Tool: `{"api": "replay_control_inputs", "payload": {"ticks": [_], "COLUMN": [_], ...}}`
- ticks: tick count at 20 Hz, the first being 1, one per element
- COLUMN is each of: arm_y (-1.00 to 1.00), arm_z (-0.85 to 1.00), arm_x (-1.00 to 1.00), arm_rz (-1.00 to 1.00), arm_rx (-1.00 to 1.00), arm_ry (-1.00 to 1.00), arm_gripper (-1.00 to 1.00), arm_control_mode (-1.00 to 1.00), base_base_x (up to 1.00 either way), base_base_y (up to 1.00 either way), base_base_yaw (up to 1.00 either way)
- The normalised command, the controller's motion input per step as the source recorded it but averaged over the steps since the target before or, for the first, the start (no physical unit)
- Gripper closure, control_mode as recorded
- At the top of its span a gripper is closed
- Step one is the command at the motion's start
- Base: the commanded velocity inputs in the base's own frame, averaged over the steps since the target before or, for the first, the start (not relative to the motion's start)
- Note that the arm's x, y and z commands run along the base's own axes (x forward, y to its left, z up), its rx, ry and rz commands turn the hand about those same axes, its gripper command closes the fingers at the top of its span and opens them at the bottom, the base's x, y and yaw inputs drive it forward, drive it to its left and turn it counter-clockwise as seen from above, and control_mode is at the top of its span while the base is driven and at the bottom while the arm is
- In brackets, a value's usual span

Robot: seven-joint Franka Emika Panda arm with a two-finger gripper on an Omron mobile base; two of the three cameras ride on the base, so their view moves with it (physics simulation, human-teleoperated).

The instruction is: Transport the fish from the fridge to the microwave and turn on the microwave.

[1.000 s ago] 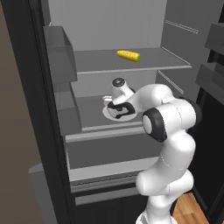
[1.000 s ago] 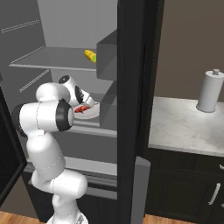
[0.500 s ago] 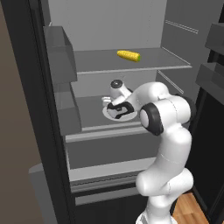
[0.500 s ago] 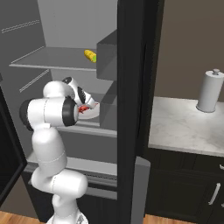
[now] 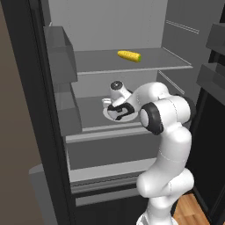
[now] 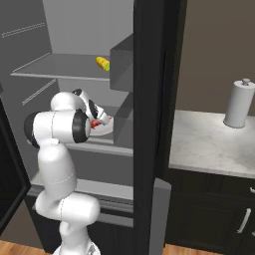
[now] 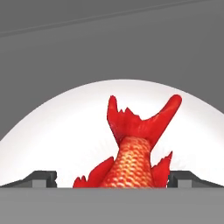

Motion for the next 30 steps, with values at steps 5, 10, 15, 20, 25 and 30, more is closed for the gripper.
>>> {"api": "replay_control_inputs", "payload": {"ticks": [5,10,15,20,25,30], "arm_y": [0.0,0.0,0.0,-0.02,0.0,0.0], "arm_z": [-0.16,-0.15,-0.12,-0.02,0.11,0.28], "arm_x": [0.0,0.0,-0.05,-0.17,-0.23,-0.22], "arm_rz": [-0.01,-0.01,-0.02,0.0,0.0,0.0], "arm_rx": [0.0,0.0,0.01,0.04,0.08,0.03], "arm_ry": [0.0,0.0,-0.01,-0.08,-0.17,-0.15], "arm_gripper": [-1.0,1.0,1.0,1.0,1.0,1.0], "arm_control_mode": [-1.0,-1.0,-1.0,-1.0,-1.0,-1.0], "base_base_x": [0.0,0.0,0.0,0.0,0.0,0.0], "base_base_y": [0.0,0.0,0.0,0.0,0.0,0.0], "base_base_yaw": [0.0,0.0,0.0,0.0,0.0,0.0]}}
